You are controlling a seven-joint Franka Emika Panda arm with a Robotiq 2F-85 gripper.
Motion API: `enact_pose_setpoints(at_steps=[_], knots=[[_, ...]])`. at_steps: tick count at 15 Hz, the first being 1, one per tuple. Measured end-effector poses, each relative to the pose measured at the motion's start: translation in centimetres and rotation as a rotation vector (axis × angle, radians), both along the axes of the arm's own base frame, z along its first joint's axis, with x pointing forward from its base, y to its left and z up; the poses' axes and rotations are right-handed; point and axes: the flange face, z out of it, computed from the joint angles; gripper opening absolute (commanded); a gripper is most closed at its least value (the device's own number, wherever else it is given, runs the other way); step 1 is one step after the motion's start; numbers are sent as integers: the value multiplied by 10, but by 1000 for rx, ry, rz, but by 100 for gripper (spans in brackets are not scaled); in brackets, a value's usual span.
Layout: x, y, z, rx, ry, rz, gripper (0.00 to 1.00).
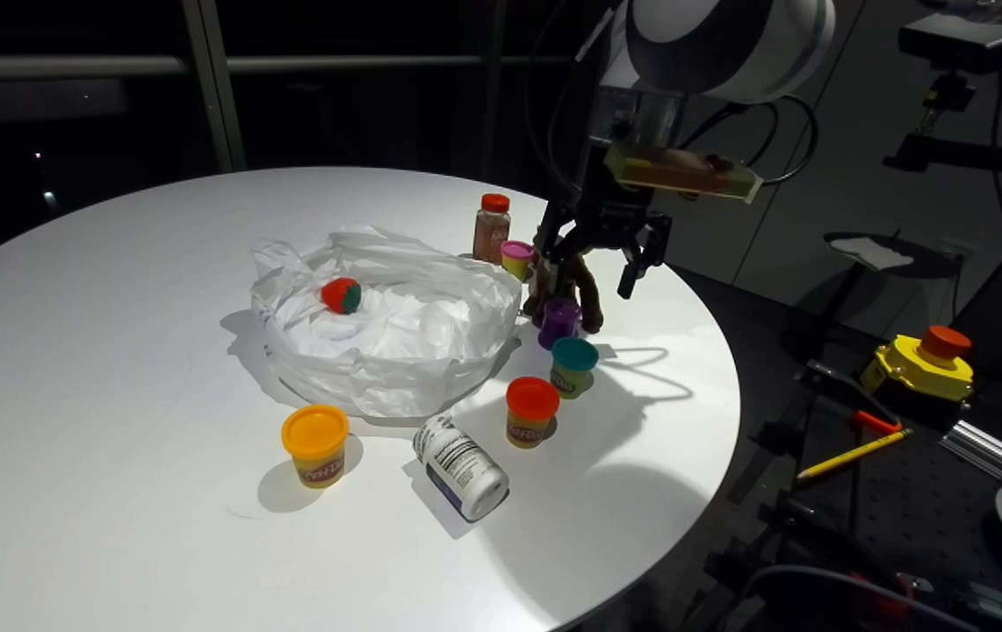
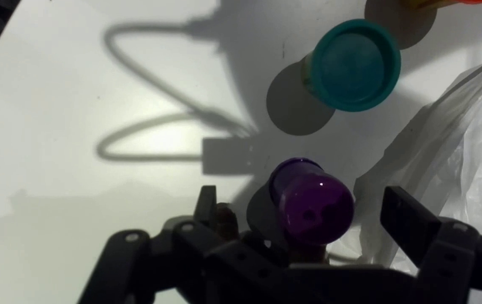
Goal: Put the objects on the table in the plastic
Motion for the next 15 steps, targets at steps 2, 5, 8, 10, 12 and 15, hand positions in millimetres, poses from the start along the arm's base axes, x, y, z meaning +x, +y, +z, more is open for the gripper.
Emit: enact_pose_setpoints(at_steps=[2, 5, 8, 10, 12, 15], knots=[[6, 1, -7, 1, 5, -1, 100], [15, 2, -15, 7, 8, -9, 99], [21, 2, -23, 7, 13, -11, 70], [24, 2, -27, 7, 17, -12, 53], [26, 2, -32, 7, 23, -12, 38], [26, 4, -35, 15, 26, -20, 26]])
